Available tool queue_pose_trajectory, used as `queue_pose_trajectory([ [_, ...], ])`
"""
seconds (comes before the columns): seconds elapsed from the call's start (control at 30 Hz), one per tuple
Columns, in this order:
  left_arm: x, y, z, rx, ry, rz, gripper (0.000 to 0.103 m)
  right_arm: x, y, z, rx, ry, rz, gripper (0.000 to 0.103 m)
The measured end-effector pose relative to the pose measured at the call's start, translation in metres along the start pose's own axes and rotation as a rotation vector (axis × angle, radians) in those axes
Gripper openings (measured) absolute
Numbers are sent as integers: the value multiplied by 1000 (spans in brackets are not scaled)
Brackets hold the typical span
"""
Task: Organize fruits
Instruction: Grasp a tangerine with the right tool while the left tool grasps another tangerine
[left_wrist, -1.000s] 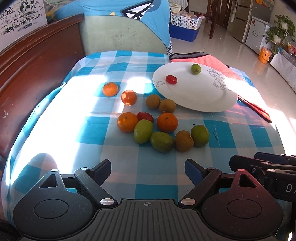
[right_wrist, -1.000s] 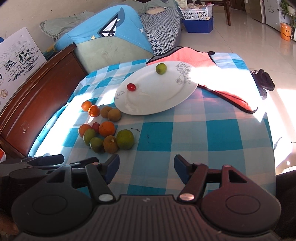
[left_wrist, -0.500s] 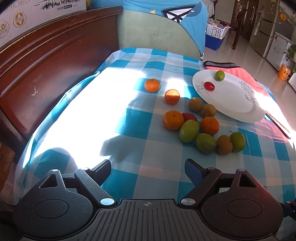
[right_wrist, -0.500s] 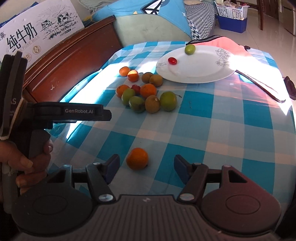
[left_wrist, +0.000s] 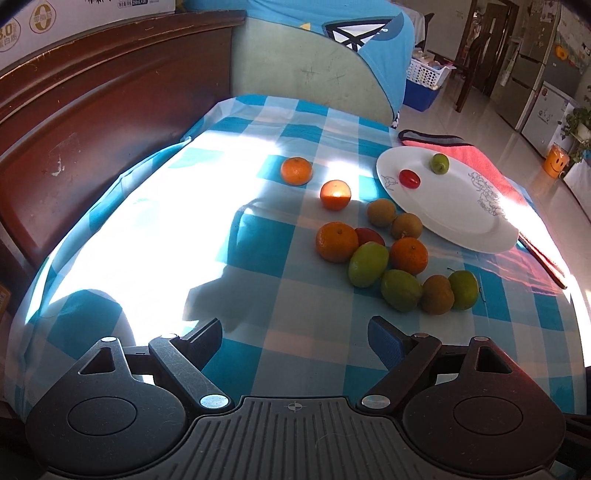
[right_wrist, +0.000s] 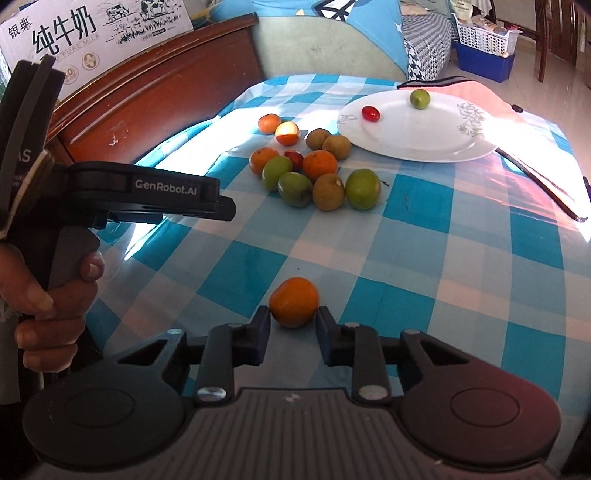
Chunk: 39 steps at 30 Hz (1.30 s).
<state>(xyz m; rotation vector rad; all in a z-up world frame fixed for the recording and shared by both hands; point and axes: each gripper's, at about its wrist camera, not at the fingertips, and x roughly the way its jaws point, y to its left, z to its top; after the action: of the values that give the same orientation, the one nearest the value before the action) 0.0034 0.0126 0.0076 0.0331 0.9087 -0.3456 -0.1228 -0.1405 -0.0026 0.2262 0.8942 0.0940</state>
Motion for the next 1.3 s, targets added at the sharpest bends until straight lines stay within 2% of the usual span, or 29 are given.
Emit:
queue_pose_trajectory([
  [0.33,21,-2,33,-93,-83,12,86,1,-4,1,24,-6,17,27],
  [0.73,50,-8,43,-83,-74,27,81,1,-10,2,69,-3,40,27],
  [0.9,54,-10,43,-73,-76,11,71,1,-12,3,88,-5,47,27],
  [1.0,53,-11,42,-67,-83,-24,55,2,-11,3,83,-7,46,27],
  [1.07,51,-12,41,-65,-86,-50,38,1,-11,3,83,-8,45,26],
  [1.13,49,-12,40,-64,-90,-63,32,1,-12,4,89,-11,42,26],
  [1.3,45,-6,38,-94,-92,-62,30,1,-16,5,106,-16,33,26],
])
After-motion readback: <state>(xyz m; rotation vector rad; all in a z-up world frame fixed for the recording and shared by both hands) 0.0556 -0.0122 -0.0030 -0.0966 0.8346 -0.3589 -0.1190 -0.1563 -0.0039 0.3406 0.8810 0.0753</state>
